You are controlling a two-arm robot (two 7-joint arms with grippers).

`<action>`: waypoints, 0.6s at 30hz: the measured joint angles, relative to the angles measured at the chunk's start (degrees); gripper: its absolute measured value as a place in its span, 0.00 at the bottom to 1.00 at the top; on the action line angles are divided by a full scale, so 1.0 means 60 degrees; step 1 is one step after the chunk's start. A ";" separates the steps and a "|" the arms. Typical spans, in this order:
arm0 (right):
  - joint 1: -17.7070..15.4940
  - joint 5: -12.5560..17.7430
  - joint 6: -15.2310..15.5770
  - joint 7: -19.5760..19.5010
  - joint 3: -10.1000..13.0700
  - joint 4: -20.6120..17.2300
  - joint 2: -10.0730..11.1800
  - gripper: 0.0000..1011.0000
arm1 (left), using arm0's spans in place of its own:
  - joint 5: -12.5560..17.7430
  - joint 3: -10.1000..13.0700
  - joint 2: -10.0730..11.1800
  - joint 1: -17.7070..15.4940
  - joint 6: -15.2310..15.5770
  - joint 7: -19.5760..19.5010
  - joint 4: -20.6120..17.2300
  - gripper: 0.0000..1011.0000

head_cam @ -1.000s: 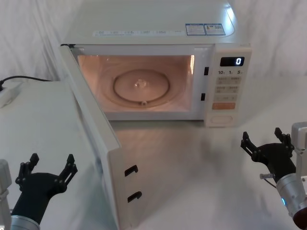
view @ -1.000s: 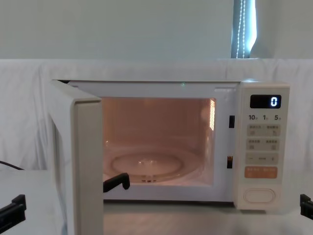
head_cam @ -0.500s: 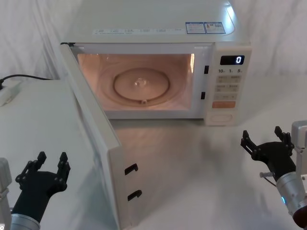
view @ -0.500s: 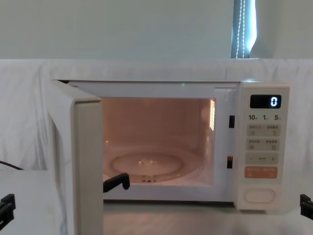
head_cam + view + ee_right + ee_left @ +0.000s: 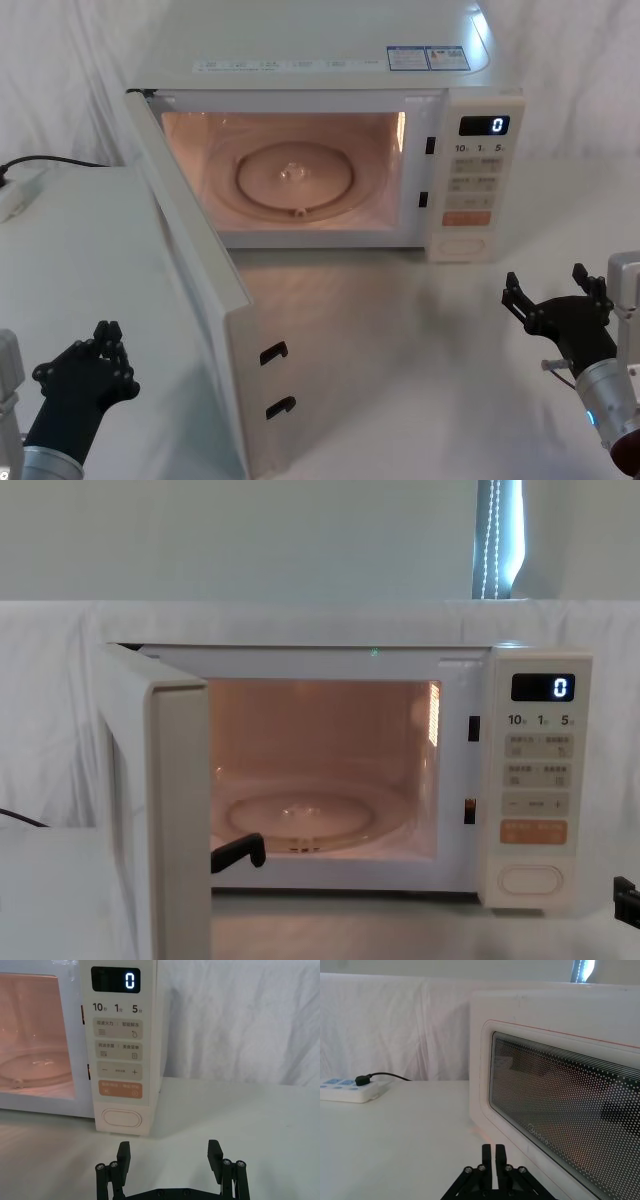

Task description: Press the button to open the microwave door with one hand; close the microwave door with the other hand.

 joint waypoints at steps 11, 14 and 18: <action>0.0000 0.0000 0.0000 0.0000 0.0000 0.0000 0.0000 0.99 | 0.0009 -0.0088 -0.0023 0.0061 0.0145 -0.0214 -0.0216 0.00; 0.0000 0.0000 0.0000 0.0000 0.0000 -0.0001 0.0000 0.99 | -0.0154 -0.0203 -0.0026 0.0136 0.0337 -0.0475 -0.0421 0.00; 0.0000 0.0000 0.0000 -0.0001 0.0000 0.0000 -0.0001 0.99 | -0.0473 -0.0404 0.0039 0.0277 0.0619 -0.0865 -0.0725 0.00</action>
